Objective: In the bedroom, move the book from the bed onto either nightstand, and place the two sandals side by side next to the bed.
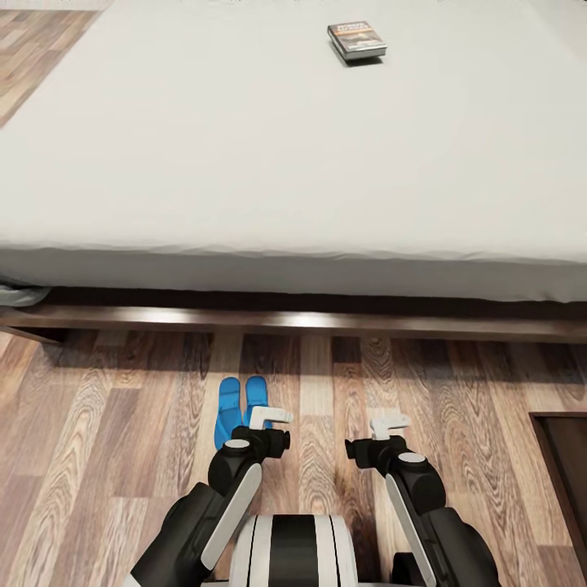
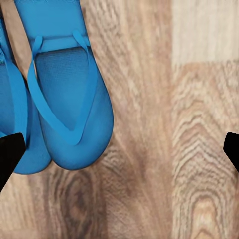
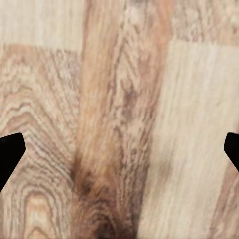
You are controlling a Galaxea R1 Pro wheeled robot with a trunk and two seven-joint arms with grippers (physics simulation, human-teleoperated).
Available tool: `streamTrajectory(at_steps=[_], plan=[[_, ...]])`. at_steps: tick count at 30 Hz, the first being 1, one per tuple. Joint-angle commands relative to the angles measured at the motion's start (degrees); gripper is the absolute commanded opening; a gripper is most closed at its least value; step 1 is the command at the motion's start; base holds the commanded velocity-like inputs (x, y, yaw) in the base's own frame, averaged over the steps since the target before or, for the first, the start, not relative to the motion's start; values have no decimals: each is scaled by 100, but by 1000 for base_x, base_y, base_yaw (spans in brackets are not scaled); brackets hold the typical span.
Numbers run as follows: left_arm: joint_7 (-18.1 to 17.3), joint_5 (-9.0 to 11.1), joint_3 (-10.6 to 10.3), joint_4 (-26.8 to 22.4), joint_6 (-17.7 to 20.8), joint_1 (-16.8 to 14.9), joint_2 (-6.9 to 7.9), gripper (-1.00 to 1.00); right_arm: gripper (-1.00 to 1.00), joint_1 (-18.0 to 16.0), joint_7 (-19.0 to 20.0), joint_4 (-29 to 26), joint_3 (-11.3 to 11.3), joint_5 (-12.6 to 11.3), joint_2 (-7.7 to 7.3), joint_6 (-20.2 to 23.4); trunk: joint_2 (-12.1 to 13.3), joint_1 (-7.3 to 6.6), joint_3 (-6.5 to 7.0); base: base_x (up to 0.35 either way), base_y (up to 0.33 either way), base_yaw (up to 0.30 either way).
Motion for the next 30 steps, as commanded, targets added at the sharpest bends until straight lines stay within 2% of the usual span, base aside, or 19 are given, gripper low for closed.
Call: streamTrajectory(at_steps=[1,30], plan=[[57,60,-8,-5,11,-3,1,100,100,-2,-29,-5,6,-2,-1,28,-1,-1,2,0,0,0],[57,66,-8,-6,11,-3,2,100,100,-3,-29,-3,3,-5,-3,32,-1,-1,144,0,0,0]])
